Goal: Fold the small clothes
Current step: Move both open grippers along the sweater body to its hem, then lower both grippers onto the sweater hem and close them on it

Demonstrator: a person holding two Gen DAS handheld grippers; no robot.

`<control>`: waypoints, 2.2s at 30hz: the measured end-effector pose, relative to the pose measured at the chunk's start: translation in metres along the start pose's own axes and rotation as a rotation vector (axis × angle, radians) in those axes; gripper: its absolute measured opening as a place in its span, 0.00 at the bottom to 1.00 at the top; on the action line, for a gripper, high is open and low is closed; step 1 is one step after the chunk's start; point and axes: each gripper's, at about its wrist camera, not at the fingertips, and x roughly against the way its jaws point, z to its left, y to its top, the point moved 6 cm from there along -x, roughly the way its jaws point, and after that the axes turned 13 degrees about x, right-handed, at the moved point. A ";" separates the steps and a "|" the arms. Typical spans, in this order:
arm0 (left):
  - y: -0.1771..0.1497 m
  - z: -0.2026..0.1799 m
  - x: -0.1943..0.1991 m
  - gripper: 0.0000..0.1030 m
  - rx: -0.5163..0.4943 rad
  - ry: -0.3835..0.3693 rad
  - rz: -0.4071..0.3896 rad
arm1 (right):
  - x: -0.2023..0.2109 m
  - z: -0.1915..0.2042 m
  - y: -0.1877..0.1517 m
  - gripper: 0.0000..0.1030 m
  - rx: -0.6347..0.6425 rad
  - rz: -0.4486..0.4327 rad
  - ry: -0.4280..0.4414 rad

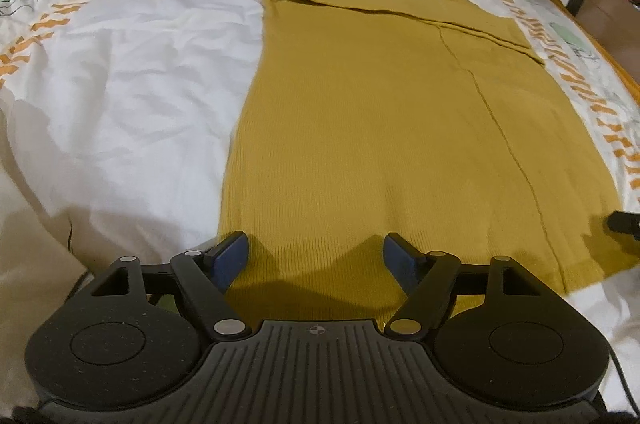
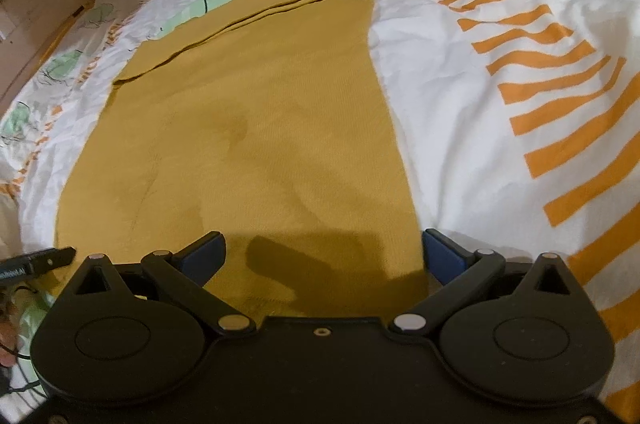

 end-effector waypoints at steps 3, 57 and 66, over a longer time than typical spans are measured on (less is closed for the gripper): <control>-0.004 0.003 0.006 0.71 0.013 -0.017 0.011 | 0.004 0.001 -0.003 1.00 -0.030 0.008 0.034; 0.011 0.027 -0.006 0.76 0.093 -0.063 0.092 | 0.043 -0.052 0.018 0.88 -0.320 -0.021 0.248; 0.008 0.031 0.003 0.72 0.102 -0.089 0.118 | 0.025 -0.046 0.006 0.86 -0.249 0.115 0.237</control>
